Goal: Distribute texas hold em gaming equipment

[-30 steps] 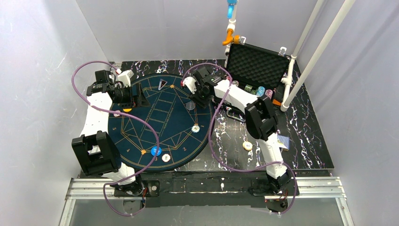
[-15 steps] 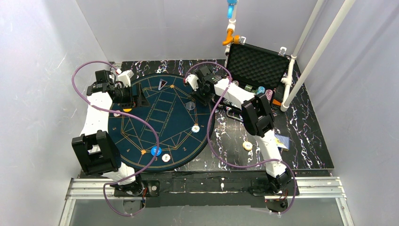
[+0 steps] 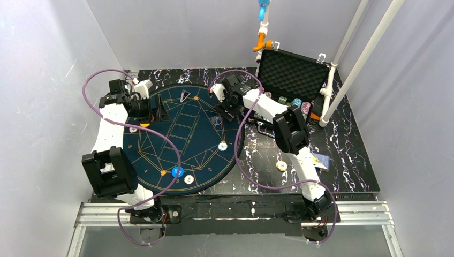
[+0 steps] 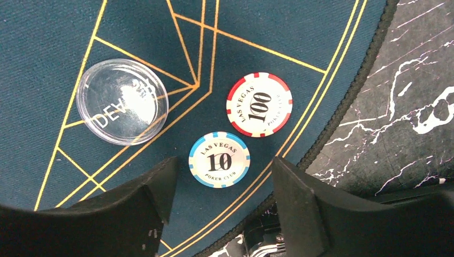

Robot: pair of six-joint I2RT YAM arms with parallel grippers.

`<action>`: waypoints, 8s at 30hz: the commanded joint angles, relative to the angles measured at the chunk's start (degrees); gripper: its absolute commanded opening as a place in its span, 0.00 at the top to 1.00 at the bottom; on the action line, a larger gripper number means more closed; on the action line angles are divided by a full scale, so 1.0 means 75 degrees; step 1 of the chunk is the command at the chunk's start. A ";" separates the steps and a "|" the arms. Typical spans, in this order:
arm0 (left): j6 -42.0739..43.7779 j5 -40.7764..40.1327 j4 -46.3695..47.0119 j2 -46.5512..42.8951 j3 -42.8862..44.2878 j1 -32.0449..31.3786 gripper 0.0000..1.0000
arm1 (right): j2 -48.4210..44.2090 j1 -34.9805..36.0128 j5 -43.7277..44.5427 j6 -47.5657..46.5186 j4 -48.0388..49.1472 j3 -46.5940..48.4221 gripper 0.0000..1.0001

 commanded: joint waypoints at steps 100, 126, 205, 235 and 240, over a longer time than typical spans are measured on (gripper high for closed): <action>-0.0083 -0.4377 0.1348 0.4452 0.1348 -0.6882 0.48 | -0.7207 -0.2867 -0.2515 -0.0653 0.0981 -0.7932 0.02; 0.0456 -0.3161 0.0918 0.1268 -0.0193 -0.5184 0.39 | -0.7040 -0.2867 -0.2724 -0.0700 0.0907 -0.7852 0.02; 0.5112 -0.1058 -0.2233 -0.2486 -0.2891 -0.3226 0.87 | -0.7040 -0.2857 -0.2657 -0.0723 0.0912 -0.7892 0.02; 0.4761 -0.2876 -0.0714 -0.2888 -0.5429 -0.4253 0.83 | -0.6939 -0.2854 -0.2565 -0.0735 0.0946 -0.7864 0.02; 0.4581 -0.2807 -0.0459 -0.2634 -0.5343 -0.4447 0.81 | -0.6899 -0.2856 -0.2555 -0.0729 0.0945 -0.7846 0.02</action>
